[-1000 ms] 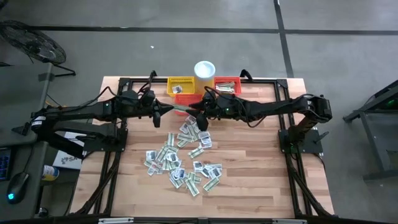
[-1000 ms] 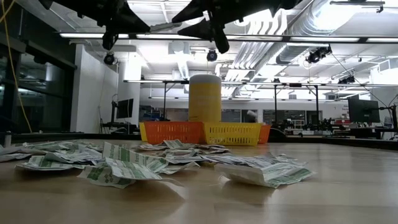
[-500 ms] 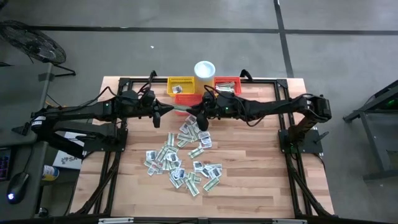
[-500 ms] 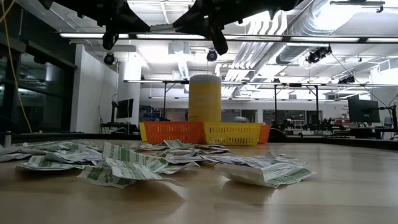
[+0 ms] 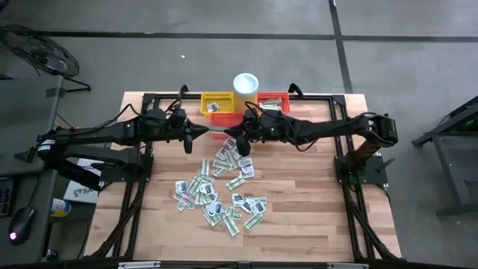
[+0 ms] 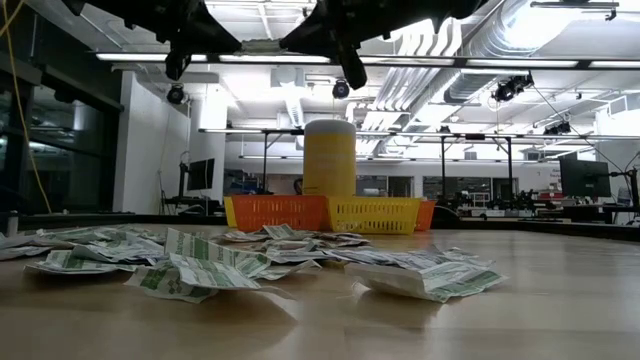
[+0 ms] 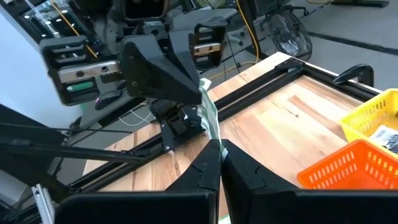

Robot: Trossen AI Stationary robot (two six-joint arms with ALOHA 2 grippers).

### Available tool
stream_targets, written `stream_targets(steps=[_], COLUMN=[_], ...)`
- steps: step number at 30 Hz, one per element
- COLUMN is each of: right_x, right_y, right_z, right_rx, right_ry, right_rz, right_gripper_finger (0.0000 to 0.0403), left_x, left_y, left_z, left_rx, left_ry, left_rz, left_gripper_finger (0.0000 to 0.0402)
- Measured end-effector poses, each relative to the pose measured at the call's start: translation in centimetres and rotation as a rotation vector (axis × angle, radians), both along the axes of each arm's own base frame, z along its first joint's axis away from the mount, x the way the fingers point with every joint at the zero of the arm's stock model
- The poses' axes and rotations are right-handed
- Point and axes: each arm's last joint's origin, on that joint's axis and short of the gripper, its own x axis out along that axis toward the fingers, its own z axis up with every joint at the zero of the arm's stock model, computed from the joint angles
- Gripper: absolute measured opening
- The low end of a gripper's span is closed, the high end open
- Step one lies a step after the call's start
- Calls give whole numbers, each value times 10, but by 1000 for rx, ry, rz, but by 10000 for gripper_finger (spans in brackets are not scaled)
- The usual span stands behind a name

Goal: Pick & Place First Aid Supplies
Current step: Put the green bandage pack into the top orange basket

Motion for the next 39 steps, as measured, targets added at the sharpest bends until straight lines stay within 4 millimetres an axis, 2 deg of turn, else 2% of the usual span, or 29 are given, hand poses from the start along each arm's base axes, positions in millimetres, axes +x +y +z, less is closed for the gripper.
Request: stream_targets(steps=[6, 9, 12, 19, 24, 32, 39], right_x=[-7, -16, -33, -91, -126, -147, -157], right_y=[-10, -19, -31, -61, -80, -133, -183], right_z=[1, 8, 15, 31, 30, 7, -29], right_rx=[8, 8, 20, 86, 137, 189, 320], right_ry=[45, 69, 127, 334, 481, 595, 617], right_rz=[-29, -65, -111, -264, -332, -277, -254], right_gripper_finger=[1, 1, 0, 0, 0, 0, 0], left_x=[0, -2, -7, -22, -28, -28, -28], left_y=[1, 2, 3, 2, 1, 1, 1], left_z=[0, 1, 3, 5, 4, 4, 4], left_rx=[26, 34, 46, 59, 44, 27, 6], left_ry=[5, -3, -5, 18, 33, 25, 18], left_rz=[35, 64, 120, 186, 193, 198, 203], left_gripper_finger=[102, 143, 167, 174, 174, 175, 175])
